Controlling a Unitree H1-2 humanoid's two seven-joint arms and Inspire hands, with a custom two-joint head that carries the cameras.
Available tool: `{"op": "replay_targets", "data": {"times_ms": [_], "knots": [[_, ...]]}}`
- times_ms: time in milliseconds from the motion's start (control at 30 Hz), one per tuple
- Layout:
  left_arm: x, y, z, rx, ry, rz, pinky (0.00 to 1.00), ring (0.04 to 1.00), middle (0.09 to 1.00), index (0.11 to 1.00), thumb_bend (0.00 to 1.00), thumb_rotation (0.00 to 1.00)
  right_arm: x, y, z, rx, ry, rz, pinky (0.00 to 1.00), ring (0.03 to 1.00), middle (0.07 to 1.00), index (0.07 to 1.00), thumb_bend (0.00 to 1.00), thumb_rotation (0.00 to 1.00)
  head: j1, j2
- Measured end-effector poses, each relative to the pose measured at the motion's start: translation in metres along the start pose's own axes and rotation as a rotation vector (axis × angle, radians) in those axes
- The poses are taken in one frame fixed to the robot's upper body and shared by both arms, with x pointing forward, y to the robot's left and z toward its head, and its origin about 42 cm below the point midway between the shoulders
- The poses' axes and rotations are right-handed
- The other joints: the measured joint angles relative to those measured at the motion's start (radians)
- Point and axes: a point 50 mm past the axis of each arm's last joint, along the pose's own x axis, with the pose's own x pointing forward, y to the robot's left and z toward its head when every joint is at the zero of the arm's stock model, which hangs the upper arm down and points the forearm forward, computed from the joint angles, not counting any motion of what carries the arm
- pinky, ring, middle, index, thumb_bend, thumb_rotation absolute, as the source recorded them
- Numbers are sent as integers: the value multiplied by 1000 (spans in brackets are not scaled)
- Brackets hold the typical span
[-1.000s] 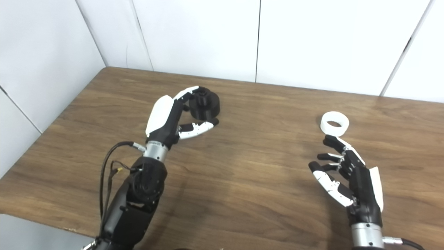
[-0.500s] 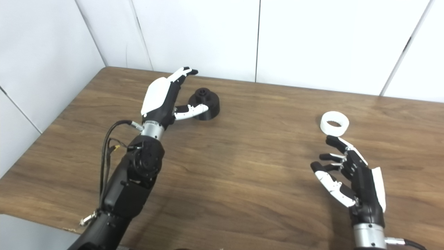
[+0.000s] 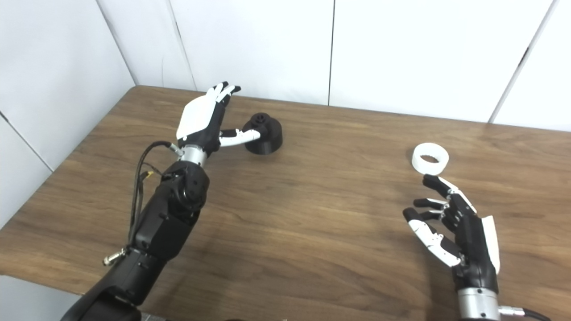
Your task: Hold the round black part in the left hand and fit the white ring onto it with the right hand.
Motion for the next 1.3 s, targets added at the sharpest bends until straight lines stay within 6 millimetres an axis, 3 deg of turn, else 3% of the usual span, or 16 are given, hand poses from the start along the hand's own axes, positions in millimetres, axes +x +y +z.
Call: {"op": "replay_targets", "data": {"times_ms": [667, 1300], "knots": [[16, -23, -9, 114, 90, -144, 916, 1000, 1000, 866, 1000, 689, -1, -1, 4, 0, -10, -4, 538, 645, 808, 781, 619, 366, -8, 3], [14, -34, -12, 88, 86, -240, 964, 1000, 1000, 860, 1000, 641, 0, 0, 4, -2, -11, -1, 505, 642, 812, 779, 615, 352, -29, 8]]}}
